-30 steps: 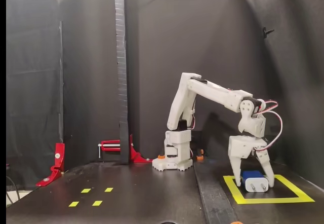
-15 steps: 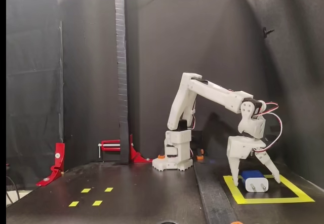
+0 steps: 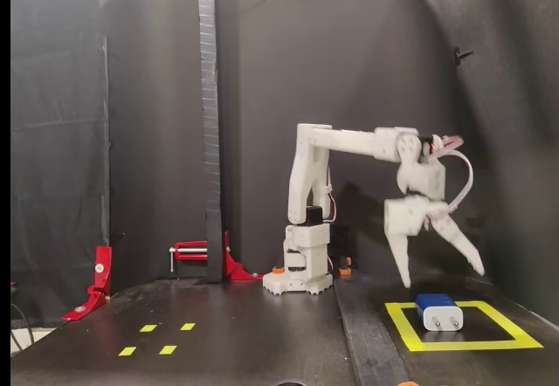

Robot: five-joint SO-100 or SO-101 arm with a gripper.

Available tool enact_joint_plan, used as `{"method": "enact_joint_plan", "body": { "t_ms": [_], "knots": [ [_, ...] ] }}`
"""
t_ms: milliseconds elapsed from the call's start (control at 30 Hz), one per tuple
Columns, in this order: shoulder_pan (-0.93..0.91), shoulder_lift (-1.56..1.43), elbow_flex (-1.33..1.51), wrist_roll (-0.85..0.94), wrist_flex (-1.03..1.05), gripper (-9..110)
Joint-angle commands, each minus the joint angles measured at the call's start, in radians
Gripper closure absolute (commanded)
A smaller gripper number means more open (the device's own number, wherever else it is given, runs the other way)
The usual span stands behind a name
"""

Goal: Grasp the block and place it in the designated area.

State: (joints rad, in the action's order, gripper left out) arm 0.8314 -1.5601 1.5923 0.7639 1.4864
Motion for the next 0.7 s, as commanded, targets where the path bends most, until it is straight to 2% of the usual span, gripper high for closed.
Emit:
{"method": "enact_joint_plan", "body": {
  "t_ms": [0,433,667],
  "knots": [
    [-0.006,-0.084,-0.017,0.006,0.044,56],
    [-0.015,-0.155,-0.055,0.012,0.127,56],
    [-0.032,-0.140,-0.101,0.006,0.146,72]
  ]
}}
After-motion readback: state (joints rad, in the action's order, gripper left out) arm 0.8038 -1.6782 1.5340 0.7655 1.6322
